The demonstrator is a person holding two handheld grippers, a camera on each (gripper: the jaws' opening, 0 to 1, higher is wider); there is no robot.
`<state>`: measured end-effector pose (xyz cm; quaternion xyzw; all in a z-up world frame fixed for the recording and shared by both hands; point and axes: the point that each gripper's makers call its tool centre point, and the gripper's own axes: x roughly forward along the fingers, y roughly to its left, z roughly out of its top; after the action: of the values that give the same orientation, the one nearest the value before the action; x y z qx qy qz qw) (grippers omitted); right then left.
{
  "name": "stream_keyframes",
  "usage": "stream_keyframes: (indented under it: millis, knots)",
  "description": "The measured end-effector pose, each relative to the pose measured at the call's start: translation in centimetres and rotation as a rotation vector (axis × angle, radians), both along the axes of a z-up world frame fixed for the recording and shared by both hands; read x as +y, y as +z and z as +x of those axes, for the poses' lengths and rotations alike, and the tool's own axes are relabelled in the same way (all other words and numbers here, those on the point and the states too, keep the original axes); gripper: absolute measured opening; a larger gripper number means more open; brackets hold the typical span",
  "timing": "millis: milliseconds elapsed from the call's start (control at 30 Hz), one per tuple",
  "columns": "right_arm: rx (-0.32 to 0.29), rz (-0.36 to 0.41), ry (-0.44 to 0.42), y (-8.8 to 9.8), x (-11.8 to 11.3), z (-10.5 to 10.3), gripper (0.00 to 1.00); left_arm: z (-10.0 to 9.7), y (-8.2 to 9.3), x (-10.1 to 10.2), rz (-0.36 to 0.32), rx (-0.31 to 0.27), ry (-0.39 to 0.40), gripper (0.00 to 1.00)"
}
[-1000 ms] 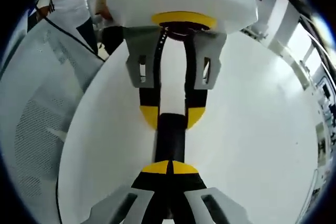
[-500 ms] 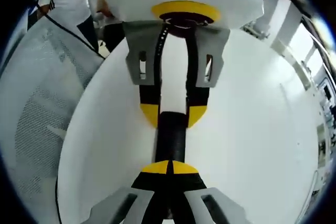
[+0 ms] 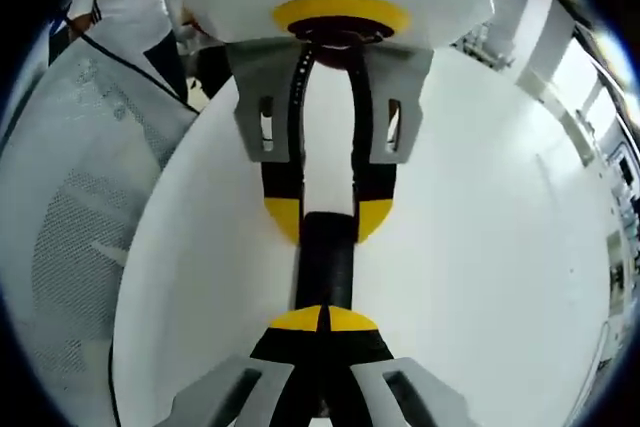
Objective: Press the specified remote control buttons in sequence, fully releasing each button before pressing the next.
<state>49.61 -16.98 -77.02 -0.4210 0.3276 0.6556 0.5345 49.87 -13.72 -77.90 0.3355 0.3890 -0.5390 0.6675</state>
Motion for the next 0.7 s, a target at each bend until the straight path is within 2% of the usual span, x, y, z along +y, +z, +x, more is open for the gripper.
stream_keyframes:
  millis: [567, 700]
  knots:
    - [-0.021, 0.008, -0.001, 0.16, 0.01, -0.19, 0.0, -0.08, 0.01, 0.01, 0.008, -0.002, 0.002, 0.23]
    - [-0.017, 0.02, -0.003, 0.67, 0.03, -0.14, 0.0, -0.1, 0.02, 0.01, 0.008, -0.002, 0.003, 0.23]
